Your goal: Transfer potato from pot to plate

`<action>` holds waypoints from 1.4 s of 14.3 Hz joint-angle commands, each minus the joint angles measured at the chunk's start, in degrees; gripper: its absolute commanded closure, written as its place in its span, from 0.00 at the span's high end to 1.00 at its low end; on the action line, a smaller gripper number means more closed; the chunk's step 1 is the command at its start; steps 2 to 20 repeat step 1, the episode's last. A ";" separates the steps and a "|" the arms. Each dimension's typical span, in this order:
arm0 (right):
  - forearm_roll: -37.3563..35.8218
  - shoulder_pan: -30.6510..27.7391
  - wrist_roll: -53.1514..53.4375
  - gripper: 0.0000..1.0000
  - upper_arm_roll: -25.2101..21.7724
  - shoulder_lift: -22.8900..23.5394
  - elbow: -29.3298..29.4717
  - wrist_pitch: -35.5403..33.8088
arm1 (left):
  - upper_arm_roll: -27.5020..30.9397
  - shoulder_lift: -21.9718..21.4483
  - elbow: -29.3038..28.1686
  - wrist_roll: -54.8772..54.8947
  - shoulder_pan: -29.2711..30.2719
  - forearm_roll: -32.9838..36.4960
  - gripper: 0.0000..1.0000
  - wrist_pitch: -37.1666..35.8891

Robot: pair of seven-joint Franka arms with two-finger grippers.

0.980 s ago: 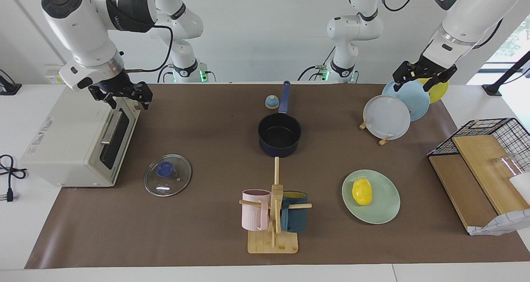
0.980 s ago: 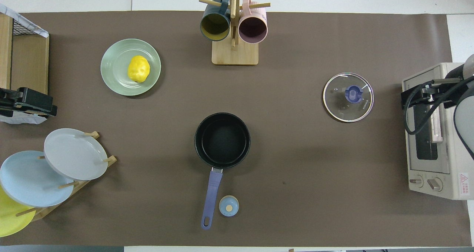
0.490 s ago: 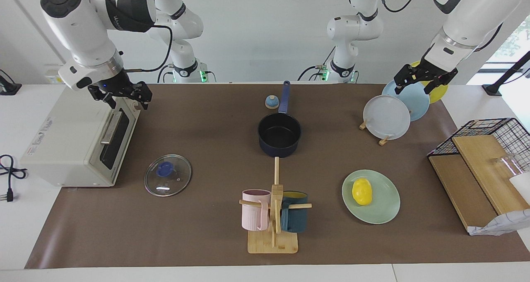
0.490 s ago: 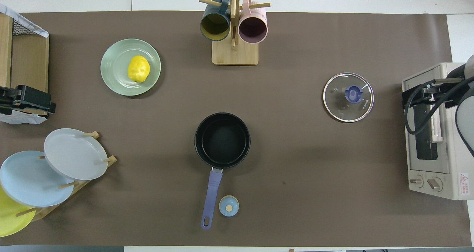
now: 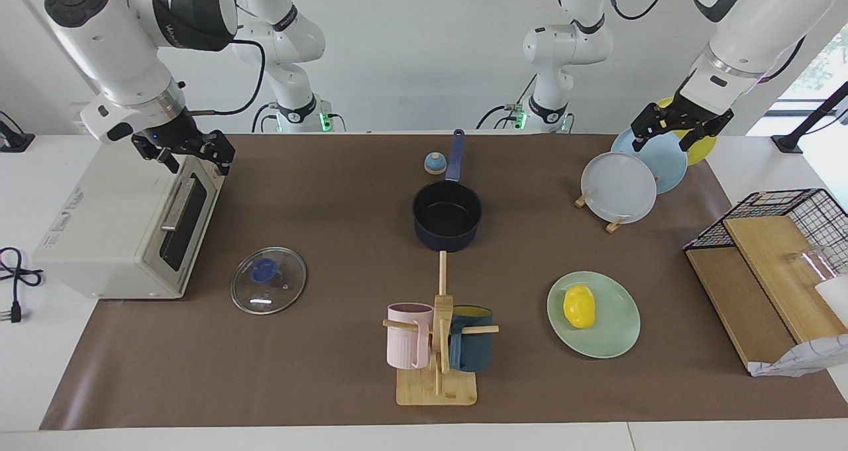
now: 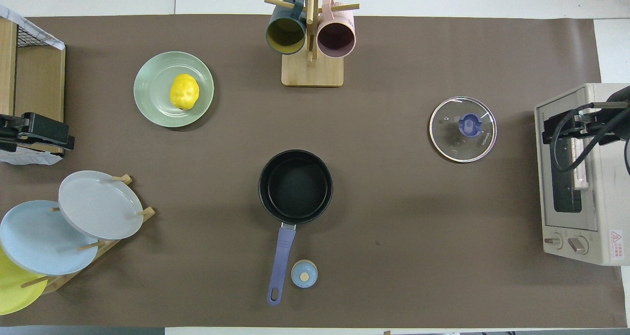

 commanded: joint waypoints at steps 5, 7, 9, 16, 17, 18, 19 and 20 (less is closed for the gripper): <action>1.32 -0.04 -0.83 1.00 -0.19 -0.33 0.26 -0.21 | -0.47 -0.20 -0.39 -0.09 0.00 0.80 1.00 0.93; 1.32 -0.04 -0.83 1.00 -0.19 -0.33 0.26 -0.21 | -0.47 -0.20 -0.39 -0.09 0.00 0.80 1.00 0.93; 1.32 -0.04 -0.83 1.00 -0.19 -0.33 0.26 -0.21 | -0.47 -0.20 -0.39 -0.09 0.00 0.80 1.00 0.93; 1.32 -0.04 -0.83 1.00 -0.19 -0.33 0.26 -0.21 | -0.47 -0.20 -0.39 -0.09 0.00 0.80 1.00 0.93; 1.32 -0.04 -0.83 1.00 -0.19 -0.33 0.26 -0.21 | -0.47 -0.20 -0.39 -0.09 0.00 0.80 1.00 0.93; 1.32 -0.04 -0.83 1.00 -0.19 -0.33 0.26 -0.21 | -0.47 -0.20 -0.39 -0.09 0.00 0.80 1.00 0.93; 1.32 -0.04 -0.83 1.00 -0.19 -0.33 0.26 -0.21 | -0.47 -0.20 -0.39 -0.09 0.00 0.80 1.00 0.93; 1.32 -0.04 -0.83 1.00 -0.19 -0.33 0.26 -0.21 | -0.47 -0.20 -0.39 -0.09 0.00 0.80 1.00 0.93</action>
